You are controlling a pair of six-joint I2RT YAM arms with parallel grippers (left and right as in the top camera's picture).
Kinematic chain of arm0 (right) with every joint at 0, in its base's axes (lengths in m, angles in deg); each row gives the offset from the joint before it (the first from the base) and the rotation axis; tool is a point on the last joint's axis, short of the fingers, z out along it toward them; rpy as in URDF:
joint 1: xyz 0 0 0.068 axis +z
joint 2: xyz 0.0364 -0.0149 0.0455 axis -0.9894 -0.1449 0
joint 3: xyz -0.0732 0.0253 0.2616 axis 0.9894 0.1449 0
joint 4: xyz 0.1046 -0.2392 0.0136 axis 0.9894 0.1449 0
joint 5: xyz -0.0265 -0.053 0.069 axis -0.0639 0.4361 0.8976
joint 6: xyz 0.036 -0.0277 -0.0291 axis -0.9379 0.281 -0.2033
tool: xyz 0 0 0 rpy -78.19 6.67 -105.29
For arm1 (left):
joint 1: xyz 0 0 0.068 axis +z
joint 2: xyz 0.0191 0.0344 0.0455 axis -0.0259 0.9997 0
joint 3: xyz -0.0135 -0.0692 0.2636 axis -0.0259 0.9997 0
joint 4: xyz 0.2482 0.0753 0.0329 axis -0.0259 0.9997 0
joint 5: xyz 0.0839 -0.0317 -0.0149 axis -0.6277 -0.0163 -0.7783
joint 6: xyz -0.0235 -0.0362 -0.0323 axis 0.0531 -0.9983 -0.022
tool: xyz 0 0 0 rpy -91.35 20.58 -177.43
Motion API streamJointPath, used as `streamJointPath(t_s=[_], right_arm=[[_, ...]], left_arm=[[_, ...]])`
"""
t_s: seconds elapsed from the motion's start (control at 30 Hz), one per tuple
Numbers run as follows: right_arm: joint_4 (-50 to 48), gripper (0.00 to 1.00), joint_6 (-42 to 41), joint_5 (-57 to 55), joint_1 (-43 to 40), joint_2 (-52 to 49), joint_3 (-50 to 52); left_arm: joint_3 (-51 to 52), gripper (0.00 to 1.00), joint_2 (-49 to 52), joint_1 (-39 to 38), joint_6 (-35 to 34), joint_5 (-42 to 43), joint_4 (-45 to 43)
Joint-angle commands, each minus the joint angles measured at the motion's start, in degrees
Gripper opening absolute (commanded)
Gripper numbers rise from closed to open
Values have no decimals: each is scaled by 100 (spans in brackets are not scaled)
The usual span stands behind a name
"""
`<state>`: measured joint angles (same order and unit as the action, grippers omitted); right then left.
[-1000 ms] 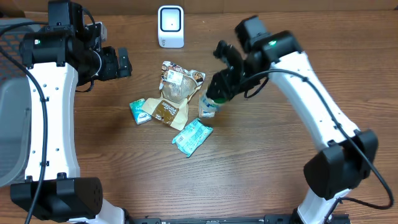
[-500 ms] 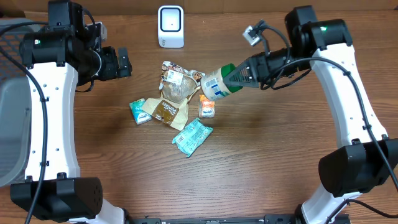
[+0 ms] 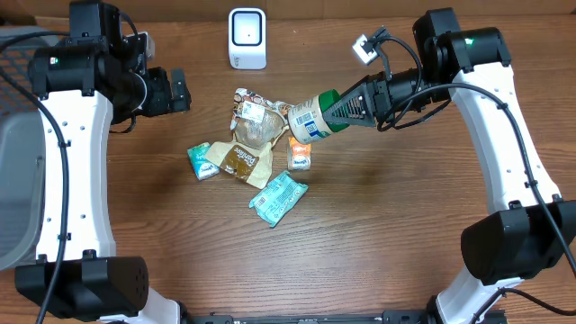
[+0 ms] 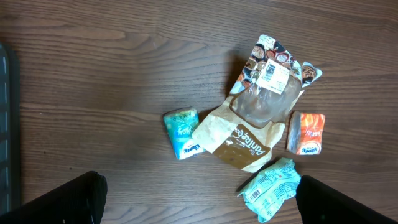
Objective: Scan the item barcode
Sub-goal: 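Lift the jar and swing it toward the scanner face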
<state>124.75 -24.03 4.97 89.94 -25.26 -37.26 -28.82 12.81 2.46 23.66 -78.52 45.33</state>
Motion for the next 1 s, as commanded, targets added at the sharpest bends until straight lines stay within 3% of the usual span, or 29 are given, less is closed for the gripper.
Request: streamJointPath(t_s=[0.0, 0.23, 0.4, 0.53, 0.77, 0.97], right_arm=[[22, 13, -107, 212, 11, 262, -188], [-48, 10, -940, -605, 20, 262, -433], [-577, 10, -2518, -2597, 295, 262, -1235], [-1368, 10, -3141, -4918, 868, 262, -1532], [-3121, 7, -2684, -8301, 1943, -376, -1526], [-4817, 8, -1058, -8673, 2149, -1217, -1526]], left_arm=[[-116, 99, -59, -22, 46, 61, -24], [-116, 100, -59, -22, 46, 61, -24], [-116, 99, -59, -22, 46, 61, -22], [-116, 99, -57, -22, 46, 61, -24], [-116, 99, -59, -22, 46, 61, -24], [-116, 100, -59, -22, 46, 61, -24]])
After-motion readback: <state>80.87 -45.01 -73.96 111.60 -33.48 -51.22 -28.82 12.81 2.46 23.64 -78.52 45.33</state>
